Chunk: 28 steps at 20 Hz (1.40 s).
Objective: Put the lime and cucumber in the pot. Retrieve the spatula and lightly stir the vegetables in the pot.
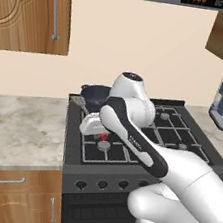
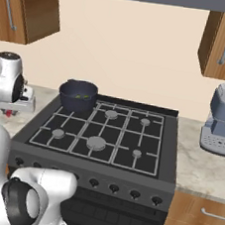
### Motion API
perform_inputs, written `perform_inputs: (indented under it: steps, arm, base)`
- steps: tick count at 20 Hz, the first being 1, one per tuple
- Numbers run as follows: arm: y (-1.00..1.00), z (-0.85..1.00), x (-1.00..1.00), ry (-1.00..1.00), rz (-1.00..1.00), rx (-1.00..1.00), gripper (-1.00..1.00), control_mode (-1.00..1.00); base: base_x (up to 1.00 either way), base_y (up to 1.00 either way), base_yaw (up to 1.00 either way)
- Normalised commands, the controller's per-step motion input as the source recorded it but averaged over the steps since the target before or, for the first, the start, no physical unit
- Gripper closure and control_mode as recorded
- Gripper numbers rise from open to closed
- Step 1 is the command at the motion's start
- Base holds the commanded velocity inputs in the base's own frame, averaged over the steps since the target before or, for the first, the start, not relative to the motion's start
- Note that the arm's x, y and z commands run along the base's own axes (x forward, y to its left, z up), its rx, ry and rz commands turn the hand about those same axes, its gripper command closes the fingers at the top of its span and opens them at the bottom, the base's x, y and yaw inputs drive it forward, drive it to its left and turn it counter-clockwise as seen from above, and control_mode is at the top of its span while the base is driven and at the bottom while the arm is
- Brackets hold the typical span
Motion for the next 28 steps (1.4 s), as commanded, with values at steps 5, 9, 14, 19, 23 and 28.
perform_inputs:
  steps: [5, 9, 14, 19, 23, 28]
  arm:
    - [-0.5, 0.53, 0.0, 0.23, 0.1, -0.17, 1.0, -1.0]
    - [-0.61, 0.04, 0.05, 0.23, 0.1, -0.2, 1.0, -1.0]
    - [-0.67, 0.5, 0.0, 0.02, 0.02, -0.07, 1.0, -1.0]
    - [-0.34, 0.3, 0.06, 0.07, -0.05, -0.06, 1.0, -1.0]
    - [-0.21, 0.4, 0.45, 0.23, -0.01, -0.16, 1.0, -1.0]
    - [-0.45, 0.08, 0.62, 0.28, 0.01, -0.12, 1.0, -1.0]
  base:
    - [0.0, 0.0, 0.0]
    - [0.0, 0.0, 0.0]
    - [0.0, 0.0, 0.0]
    - [0.0, 0.0, 0.0]
    - [0.0, 0.0, 0.0]
    - [0.0, 0.0, 0.0]
